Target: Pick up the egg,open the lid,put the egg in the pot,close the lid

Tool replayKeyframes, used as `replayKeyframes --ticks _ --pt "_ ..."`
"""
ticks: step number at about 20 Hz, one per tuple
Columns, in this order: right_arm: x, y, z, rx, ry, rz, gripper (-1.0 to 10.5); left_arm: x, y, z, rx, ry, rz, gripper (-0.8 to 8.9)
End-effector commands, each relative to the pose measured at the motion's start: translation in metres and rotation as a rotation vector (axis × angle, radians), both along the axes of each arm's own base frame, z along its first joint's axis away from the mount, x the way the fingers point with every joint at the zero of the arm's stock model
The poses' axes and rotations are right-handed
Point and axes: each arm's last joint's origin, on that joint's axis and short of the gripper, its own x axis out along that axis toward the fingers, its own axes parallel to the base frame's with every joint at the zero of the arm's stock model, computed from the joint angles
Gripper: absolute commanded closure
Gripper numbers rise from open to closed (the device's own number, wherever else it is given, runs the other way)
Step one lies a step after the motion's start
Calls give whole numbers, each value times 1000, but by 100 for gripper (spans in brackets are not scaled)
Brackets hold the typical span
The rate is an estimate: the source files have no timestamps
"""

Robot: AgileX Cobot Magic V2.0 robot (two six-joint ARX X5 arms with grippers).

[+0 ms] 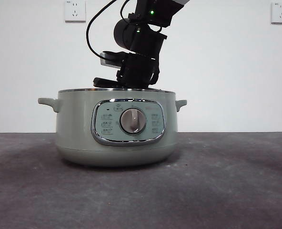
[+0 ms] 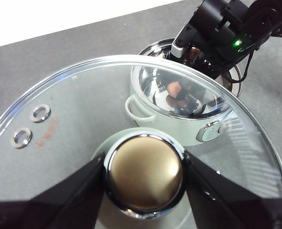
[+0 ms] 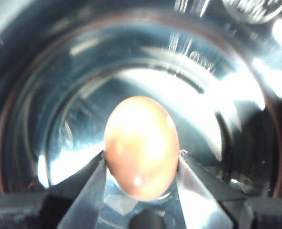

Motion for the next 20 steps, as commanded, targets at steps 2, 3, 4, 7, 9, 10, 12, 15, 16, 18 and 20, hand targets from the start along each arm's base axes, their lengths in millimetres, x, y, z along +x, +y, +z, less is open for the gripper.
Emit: replayKeyframes --ticks 2,3,4,7,9,10,12,15,16,18,20 --pt "1 2 -8 -20 13 11 959 -3 0 6 -15 -63 -6 822" --pt "0 2 -8 -23 17 12 958 -3 0 6 -15 -62 -6 822" --pt "0 2 -8 -23 17 12 933 -3 0 6 -15 -62 -6 822" --pt "0 2 -8 -20 19 8 586 -3 0 6 -15 -62 -6 822" --pt "0 2 -1 -7 1 9 531 -3 0 6 -15 -62 -6 822" --pt "-1 1 7 5 -15 7 531 -3 0 6 -15 -60 -6 822" --pt "-3 0 29 37 -44 -9 532 -3 0 6 -15 -60 -7 822" --pt "-17 -11 79 78 -92 -17 537 -2 0 6 -15 -60 -8 822" --pt "-25 -18 97 95 -108 -24 538 0 -1 6 -14 -54 -11 822" --pt "-43 -31 130 123 -145 -28 542 6 -2 5 -13 -38 -28 822" --pt "-61 -46 156 110 -176 -46 577 14 -4 6 -14 -41 -44 822"
